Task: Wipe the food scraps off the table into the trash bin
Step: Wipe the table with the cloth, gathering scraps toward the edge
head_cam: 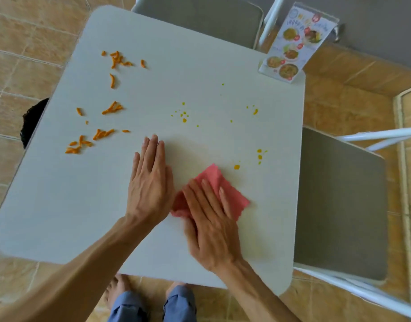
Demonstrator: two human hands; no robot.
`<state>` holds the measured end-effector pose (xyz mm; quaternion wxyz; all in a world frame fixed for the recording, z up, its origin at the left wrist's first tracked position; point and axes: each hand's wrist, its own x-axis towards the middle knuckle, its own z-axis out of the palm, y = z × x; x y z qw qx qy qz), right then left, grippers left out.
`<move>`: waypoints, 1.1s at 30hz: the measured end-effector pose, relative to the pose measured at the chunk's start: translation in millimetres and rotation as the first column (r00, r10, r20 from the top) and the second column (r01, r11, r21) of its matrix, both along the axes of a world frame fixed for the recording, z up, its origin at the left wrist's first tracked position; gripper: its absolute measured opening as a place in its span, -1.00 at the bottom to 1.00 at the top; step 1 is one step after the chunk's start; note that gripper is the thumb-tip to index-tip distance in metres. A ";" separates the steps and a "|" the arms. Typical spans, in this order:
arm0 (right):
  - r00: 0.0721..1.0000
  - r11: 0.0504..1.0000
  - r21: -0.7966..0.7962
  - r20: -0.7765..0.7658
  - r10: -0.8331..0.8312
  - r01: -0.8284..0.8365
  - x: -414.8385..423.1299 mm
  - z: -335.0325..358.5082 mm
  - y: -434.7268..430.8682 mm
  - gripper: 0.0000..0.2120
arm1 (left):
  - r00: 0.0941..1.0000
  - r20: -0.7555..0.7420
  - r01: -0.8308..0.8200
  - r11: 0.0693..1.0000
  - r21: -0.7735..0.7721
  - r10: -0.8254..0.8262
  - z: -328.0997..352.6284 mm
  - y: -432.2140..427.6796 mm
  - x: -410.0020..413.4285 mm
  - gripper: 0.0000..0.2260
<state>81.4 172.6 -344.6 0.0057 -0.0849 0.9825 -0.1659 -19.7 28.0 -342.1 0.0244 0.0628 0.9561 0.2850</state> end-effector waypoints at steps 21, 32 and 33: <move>0.675 0.649 0.195 -0.124 -0.728 0.735 -109.0 -23.8 123.6 -0.45 | 0.990 -0.016 0.131 0.961 -0.244 -0.139 -22.6 50.8 -16.2 -0.45; 0.850 0.822 0.235 -0.037 -0.525 0.518 -144.3 -17.2 162.9 -0.35 | 0.992 -0.022 0.117 0.964 -0.238 -0.126 -18.8 50.1 -17.0 -0.45; 0.766 0.748 0.200 -0.020 -0.642 0.633 -158.8 -17.1 164.7 -0.35 | 0.992 -0.022 0.117 0.964 -0.240 -0.125 -18.8 50.3 -17.2 -0.45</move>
